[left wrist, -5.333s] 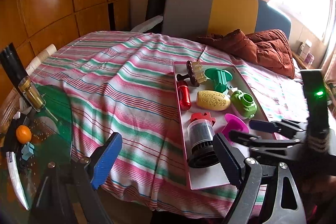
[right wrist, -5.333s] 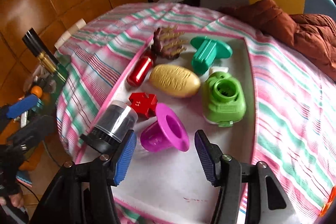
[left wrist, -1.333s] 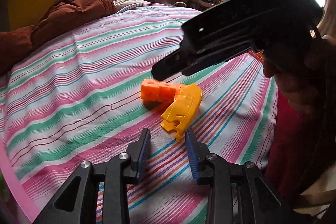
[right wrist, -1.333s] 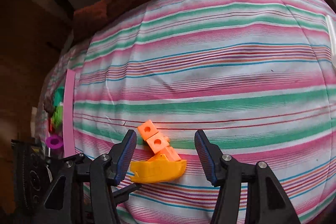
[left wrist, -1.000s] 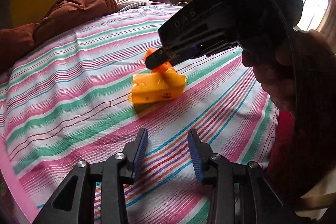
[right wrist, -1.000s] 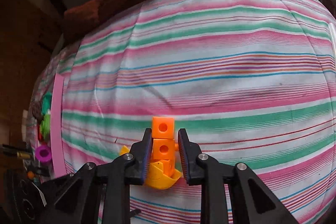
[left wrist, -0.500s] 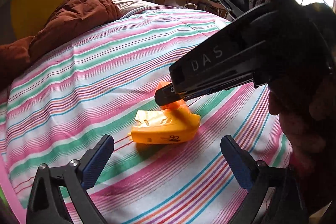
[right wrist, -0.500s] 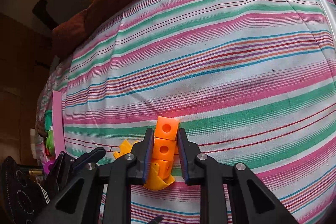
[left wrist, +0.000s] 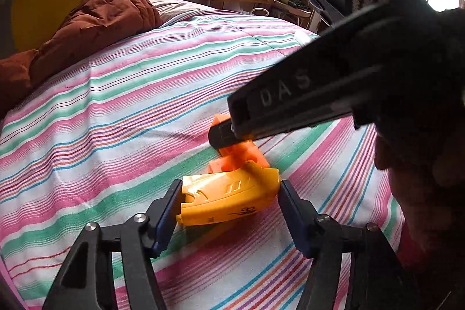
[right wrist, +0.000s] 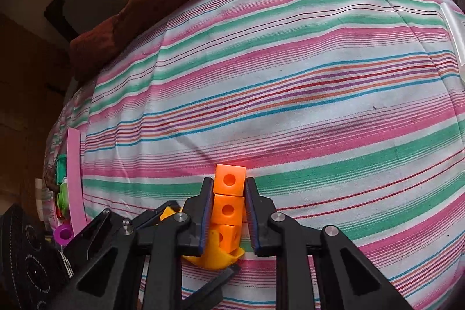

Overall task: Organize rigid objects
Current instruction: 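Pull the orange cubes off the yellow piece with the right tool while the left tool holds it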

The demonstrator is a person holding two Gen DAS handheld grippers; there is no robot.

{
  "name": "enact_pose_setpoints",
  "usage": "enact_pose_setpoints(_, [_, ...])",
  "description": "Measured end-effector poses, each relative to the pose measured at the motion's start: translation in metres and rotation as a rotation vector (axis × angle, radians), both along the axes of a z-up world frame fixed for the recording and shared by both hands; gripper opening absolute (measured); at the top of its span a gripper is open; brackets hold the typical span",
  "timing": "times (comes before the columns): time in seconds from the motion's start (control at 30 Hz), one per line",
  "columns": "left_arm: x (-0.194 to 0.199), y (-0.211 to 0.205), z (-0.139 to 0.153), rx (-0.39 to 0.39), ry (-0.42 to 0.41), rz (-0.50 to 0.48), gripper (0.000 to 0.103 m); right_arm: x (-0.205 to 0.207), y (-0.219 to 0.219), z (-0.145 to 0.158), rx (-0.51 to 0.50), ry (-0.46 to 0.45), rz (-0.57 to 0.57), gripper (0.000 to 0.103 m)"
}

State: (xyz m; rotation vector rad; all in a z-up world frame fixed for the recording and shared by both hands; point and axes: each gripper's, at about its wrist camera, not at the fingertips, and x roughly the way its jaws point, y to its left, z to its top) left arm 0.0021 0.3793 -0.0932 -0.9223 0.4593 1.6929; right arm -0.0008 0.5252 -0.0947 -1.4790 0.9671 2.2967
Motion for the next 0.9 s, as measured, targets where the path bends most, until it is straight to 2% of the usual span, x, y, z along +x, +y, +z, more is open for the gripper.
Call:
enact_pose_setpoints(0.1, [0.003, -0.013, 0.0, 0.006, -0.01, 0.008, 0.066, 0.005, 0.011, -0.001, 0.0, 0.001, -0.057, 0.02])
enact_pose_setpoints(0.23, [0.005, -0.029, 0.0, -0.002, 0.006, 0.05, 0.068, 0.004, 0.012, -0.001, 0.013, -0.007, -0.047, 0.021])
enact_pose_setpoints(0.3, [0.006, -0.03, -0.001, -0.008, 0.01, 0.053, 0.079, 0.002, 0.011, -0.001, 0.013, -0.012, -0.044, 0.021])
enact_pose_setpoints(0.33, [0.005, -0.028, -0.002, -0.015, 0.015, 0.064, 0.088, 0.003, 0.012, -0.001, 0.007, -0.009, -0.046, 0.021])
enact_pose_setpoints(0.37, [0.007, -0.03, -0.002, -0.022, 0.016, 0.075, 0.092, 0.003, 0.013, -0.001, -0.002, -0.006, -0.049, 0.021])
enact_pose_setpoints(0.5, [0.002, -0.024, -0.002, -0.03, -0.017, 0.124, 0.093, 0.005, 0.017, -0.002, -0.036, 0.006, -0.058, 0.026])
enact_pose_setpoints(0.67, [-0.004, -0.013, -0.003, -0.059, -0.016, 0.217, 0.093, 0.0, 0.012, -0.002, -0.002, -0.007, -0.036, 0.026])
enact_pose_setpoints(0.73, [-0.004, -0.009, -0.005, -0.065, 0.003, 0.24, 0.088, -0.001, 0.011, -0.002, 0.012, -0.01, -0.026, 0.026])
enact_pose_setpoints(0.77, [-0.002, -0.009, -0.005, -0.072, 0.032, 0.251, 0.076, -0.002, 0.01, -0.002, 0.023, -0.012, -0.018, 0.025])
enact_pose_setpoints(0.8, [0.0, -0.009, -0.007, -0.078, 0.063, 0.257, 0.07, -0.002, 0.008, -0.001, 0.048, -0.022, -0.006, 0.021])
enact_pose_setpoints(0.87, [0.001, -0.013, -0.008, -0.072, 0.094, 0.255, 0.058, -0.004, 0.003, 0.0, 0.096, -0.035, 0.019, 0.021])
enact_pose_setpoints(0.9, [0.001, -0.016, -0.008, -0.068, 0.099, 0.253, 0.055, -0.005, 0.001, 0.0, 0.111, -0.037, 0.029, 0.022])
